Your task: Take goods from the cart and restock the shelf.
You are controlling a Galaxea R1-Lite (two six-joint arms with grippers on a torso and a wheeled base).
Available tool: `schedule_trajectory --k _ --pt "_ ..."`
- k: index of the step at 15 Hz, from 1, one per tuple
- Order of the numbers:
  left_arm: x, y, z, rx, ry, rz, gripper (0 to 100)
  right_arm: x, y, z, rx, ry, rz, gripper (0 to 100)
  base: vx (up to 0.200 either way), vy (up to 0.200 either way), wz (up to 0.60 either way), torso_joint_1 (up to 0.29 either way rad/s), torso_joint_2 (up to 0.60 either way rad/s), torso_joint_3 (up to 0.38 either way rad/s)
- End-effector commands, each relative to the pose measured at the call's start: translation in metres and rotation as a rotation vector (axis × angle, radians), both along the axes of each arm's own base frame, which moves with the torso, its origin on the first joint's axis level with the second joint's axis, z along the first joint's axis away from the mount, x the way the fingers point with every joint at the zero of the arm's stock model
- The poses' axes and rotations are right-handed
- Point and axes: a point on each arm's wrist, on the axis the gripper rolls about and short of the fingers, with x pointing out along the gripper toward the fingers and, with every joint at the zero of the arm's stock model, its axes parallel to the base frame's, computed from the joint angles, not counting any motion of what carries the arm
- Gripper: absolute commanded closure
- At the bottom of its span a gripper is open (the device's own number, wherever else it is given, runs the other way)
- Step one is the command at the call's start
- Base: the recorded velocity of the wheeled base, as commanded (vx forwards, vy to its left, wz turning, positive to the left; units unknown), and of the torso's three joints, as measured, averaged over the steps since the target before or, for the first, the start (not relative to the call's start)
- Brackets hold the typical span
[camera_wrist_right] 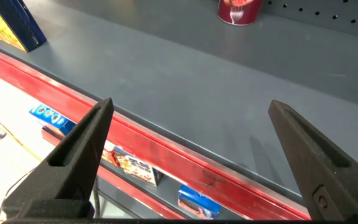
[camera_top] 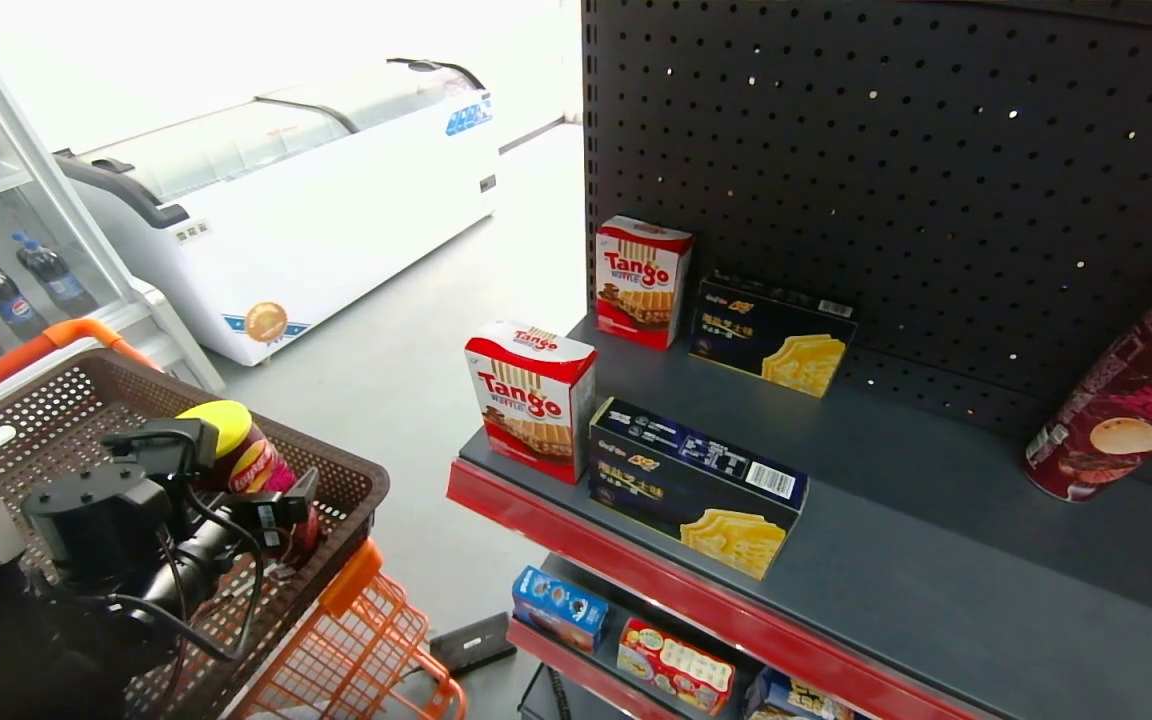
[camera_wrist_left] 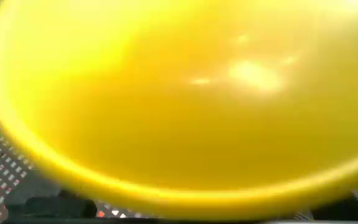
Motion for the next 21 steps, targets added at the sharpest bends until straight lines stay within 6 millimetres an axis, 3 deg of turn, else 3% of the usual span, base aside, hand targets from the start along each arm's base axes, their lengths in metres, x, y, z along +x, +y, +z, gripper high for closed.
schedule_trajectory --k 1,2,3,11,16,18,20,21 --pt "0.011 0.001 -0.012 -0.001 0.022 0.004 0 0.000 0.000 0.000 0.000 0.000 0.000 0 0.000 0.000 0.00 0.000 0.00 0.000" --pt "0.015 0.001 -0.010 0.000 0.008 0.004 0 0.000 0.000 0.000 0.000 0.000 0.000 0 0.000 0.000 0.00 0.000 0.00 0.000" --pt "0.024 0.001 -0.005 0.000 -0.030 0.004 100 0.000 0.000 0.000 0.000 0.000 0.000 0 0.000 0.000 0.00 0.000 0.00 0.000" --pt "0.027 0.001 0.003 0.009 -0.067 0.000 100 0.000 0.000 0.000 0.000 0.000 0.000 0 0.000 0.000 0.00 0.000 0.00 0.000" --pt "0.032 0.000 0.080 0.056 -0.242 -0.045 100 0.000 0.000 0.000 0.000 0.000 0.000 0 0.000 0.000 0.00 0.000 0.00 0.000" --pt "0.021 -0.004 0.103 0.081 -0.305 -0.113 100 0.000 0.000 0.000 0.000 0.000 0.000 0 0.000 0.000 0.00 0.000 0.00 0.000" --pt "0.013 -0.021 0.119 0.080 -0.346 -0.191 100 0.000 0.000 0.000 0.000 0.000 0.000 0 0.000 0.000 0.00 0.000 0.00 0.000" --pt "0.011 -0.022 0.119 0.082 -0.322 -0.210 100 0.000 0.000 0.000 0.000 0.000 0.000 0 0.000 0.000 0.00 0.000 0.00 0.000"
